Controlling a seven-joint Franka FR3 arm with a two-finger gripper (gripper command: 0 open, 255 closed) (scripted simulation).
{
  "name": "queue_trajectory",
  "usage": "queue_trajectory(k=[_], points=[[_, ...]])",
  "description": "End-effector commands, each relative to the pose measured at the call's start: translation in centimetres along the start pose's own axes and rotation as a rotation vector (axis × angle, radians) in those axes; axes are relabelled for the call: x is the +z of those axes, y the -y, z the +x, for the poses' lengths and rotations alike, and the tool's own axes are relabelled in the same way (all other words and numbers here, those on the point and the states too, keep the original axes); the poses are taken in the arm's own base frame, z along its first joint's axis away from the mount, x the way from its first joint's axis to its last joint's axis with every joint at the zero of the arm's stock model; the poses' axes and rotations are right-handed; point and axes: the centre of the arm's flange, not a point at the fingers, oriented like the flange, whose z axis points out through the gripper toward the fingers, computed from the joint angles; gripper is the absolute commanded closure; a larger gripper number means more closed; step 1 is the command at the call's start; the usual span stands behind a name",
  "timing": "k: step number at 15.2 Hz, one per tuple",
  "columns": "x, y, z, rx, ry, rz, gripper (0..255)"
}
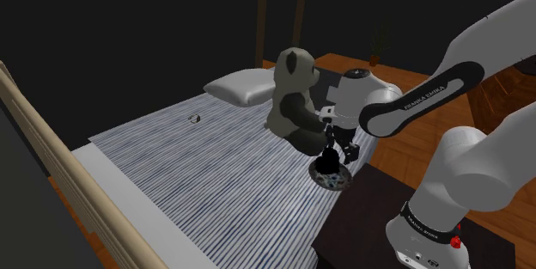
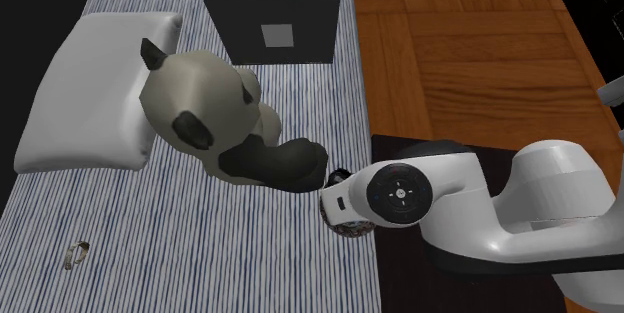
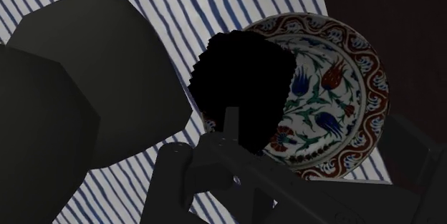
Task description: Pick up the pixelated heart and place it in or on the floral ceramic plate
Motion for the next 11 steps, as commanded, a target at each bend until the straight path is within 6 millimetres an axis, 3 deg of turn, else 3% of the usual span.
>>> queue_trajectory(k=[1, 3, 11], points=[[-1.9, 0.0, 0.0, 0.0, 0.001, 0.002, 0], [-4.3, 0.0, 0.0, 0.0, 0.001, 0.002, 0], [-4.3, 0.0, 0.0, 0.0, 0.001, 0.002, 0]])
